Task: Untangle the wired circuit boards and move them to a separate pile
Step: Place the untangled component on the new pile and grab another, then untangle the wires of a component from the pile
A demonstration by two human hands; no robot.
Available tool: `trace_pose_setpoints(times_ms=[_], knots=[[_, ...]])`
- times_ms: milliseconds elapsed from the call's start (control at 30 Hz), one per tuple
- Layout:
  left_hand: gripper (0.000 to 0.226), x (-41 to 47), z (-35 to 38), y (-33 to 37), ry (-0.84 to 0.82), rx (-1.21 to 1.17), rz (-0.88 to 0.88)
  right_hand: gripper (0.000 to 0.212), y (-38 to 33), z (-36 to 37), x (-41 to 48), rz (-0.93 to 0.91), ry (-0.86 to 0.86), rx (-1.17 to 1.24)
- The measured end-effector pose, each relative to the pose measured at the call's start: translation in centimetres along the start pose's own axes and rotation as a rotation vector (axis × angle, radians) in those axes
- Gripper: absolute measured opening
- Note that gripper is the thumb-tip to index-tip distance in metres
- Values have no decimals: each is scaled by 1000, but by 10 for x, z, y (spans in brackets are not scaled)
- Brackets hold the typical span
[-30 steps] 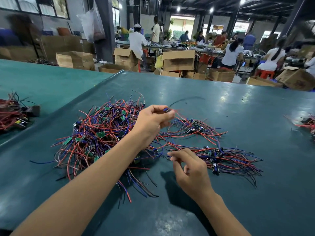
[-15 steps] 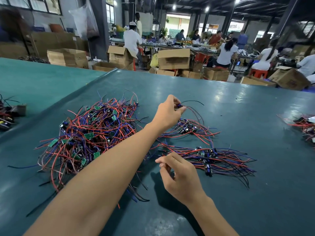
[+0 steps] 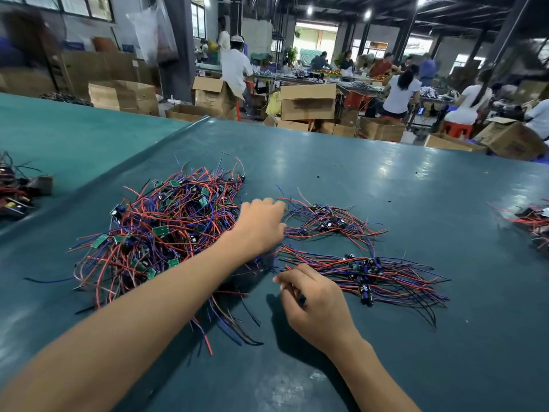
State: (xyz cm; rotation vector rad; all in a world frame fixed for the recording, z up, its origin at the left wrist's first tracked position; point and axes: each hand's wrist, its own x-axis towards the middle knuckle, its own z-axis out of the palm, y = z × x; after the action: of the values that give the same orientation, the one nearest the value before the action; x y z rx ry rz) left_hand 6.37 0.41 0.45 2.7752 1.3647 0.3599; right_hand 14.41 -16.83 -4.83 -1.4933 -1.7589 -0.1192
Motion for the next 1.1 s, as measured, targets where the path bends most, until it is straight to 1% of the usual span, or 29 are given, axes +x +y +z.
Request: trace_pose_setpoints(times_ms=[67,100,167,200,233,300,367,400,533,633,733,800,833,867,900,933,1000,1067,1100], knots=[[47,-18,-15,-25,67,117,-37,15,0,0,0,-4,7,1],[50,-27,-21,-37,115,116,-64,15,0,1,0,-2,7,0],[58,-48,-30,-58,212,31,-138,15,-1,1,0,11,-5,6],[60,-58,-33,-67,229,5,-170,15,-1,0,0,21,-11,15],[61,-67,-36,-73,199,7,-205,16,-1,0,0,31,-17,23],[67,-79,-40,-82,13,47,-281,16,-2,-1,1,44,-26,32],[74,-87,-42,-85,-179,63,-290,16,-3,-1,1,45,-27,32],[76,-89,-44,-86,-219,58,-270,16,-4,-2,1,46,-29,31],[68,-88,-51,-90,-261,-34,-210,17,-6,-3,0,59,-40,27],[57,-86,-49,-89,-314,50,-160,17,-5,-4,-1,90,-55,33],[48,-85,-45,-86,-324,97,-132,17,-5,-4,-1,84,-68,26],[50,-86,-48,-87,-342,107,-122,17,-6,-3,-1,81,-60,30],[57,-87,-51,-87,-350,119,-118,18,-6,-3,-1,81,-56,32],[65,-90,-53,-88,-338,154,-113,18,-6,-3,-1,83,-51,36],[72,-92,-55,-89,-290,223,-101,18,-5,-3,-1,84,-49,38],[72,-94,-55,-89,-225,317,-79,18,-5,-3,-1,84,-48,38],[60,-99,-55,-86,-156,460,-29,18,-4,-3,-2,80,-52,32],[47,-101,-55,-86,-206,489,-20,18,-3,-2,-2,81,-63,27],[49,-100,-54,-86,-250,493,-33,18,-3,-1,-2,84,-67,29]])
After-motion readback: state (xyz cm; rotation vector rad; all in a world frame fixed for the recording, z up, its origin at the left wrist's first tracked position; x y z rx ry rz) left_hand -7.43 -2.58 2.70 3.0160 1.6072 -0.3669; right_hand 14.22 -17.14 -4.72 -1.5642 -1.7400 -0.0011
